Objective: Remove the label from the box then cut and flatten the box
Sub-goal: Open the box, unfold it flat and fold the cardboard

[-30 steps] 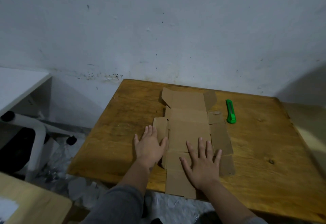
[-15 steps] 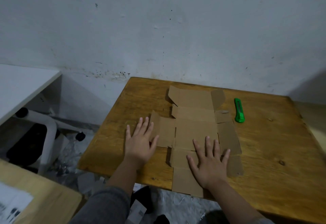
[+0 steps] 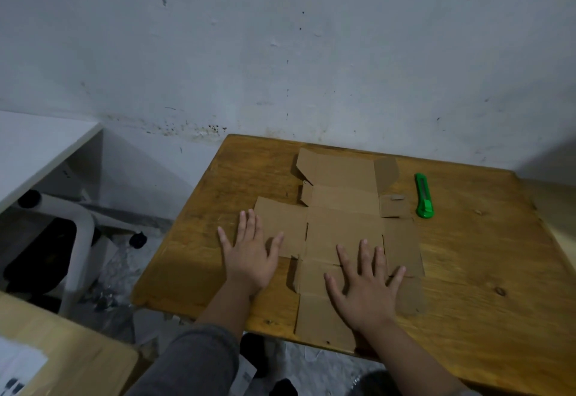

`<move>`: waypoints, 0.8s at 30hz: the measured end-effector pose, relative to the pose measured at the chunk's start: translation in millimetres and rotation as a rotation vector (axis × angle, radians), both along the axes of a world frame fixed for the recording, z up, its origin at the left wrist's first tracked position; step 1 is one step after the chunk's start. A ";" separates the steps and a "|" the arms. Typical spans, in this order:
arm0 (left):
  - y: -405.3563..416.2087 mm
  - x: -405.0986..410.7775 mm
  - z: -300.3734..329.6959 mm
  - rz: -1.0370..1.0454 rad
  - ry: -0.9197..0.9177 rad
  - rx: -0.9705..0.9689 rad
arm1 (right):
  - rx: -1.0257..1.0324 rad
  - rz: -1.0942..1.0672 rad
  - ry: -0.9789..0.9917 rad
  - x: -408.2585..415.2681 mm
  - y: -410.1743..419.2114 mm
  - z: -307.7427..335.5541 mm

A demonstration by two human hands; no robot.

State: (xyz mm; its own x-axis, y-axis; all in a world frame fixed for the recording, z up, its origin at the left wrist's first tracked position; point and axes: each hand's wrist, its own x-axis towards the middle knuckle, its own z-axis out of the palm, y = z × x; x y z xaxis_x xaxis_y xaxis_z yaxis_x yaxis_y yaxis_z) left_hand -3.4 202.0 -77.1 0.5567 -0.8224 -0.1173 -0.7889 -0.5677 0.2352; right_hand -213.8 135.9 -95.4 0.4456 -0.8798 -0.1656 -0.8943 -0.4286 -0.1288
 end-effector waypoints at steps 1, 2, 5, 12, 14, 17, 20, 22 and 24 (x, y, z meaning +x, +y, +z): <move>-8.5 -3.0 7.0 0.000 -0.021 -0.013 | 0.005 -0.006 -0.008 2.9 -0.6 1.0; -17.2 -7.2 13.9 -0.012 -0.049 -0.026 | 0.007 -0.011 -0.016 5.4 -1.2 1.7; -43.8 -24.5 30.6 -0.095 -0.115 -0.022 | -0.040 -0.044 -0.066 11.5 -4.2 3.2; -76.8 -45.9 16.1 -0.218 -0.102 0.183 | -0.145 -0.125 0.055 3.7 -71.3 11.0; -74.9 -39.1 2.8 -0.218 -0.104 0.186 | -0.104 -0.156 0.102 -5.4 -87.7 6.6; -70.7 -26.2 -11.5 -0.233 -0.106 0.145 | -0.045 -0.179 0.082 -12.0 -102.4 -1.1; -67.9 -18.8 -22.5 -0.240 -0.114 0.068 | -0.065 -0.223 -0.032 -10.6 -112.1 -3.0; -66.9 -19.1 -27.8 -0.243 -0.135 -0.030 | -0.156 -0.285 -0.173 -5.7 -122.4 -3.4; -65.8 -19.8 -31.3 -0.240 -0.104 -0.081 | -0.228 -0.363 -0.374 2.0 -138.6 -1.1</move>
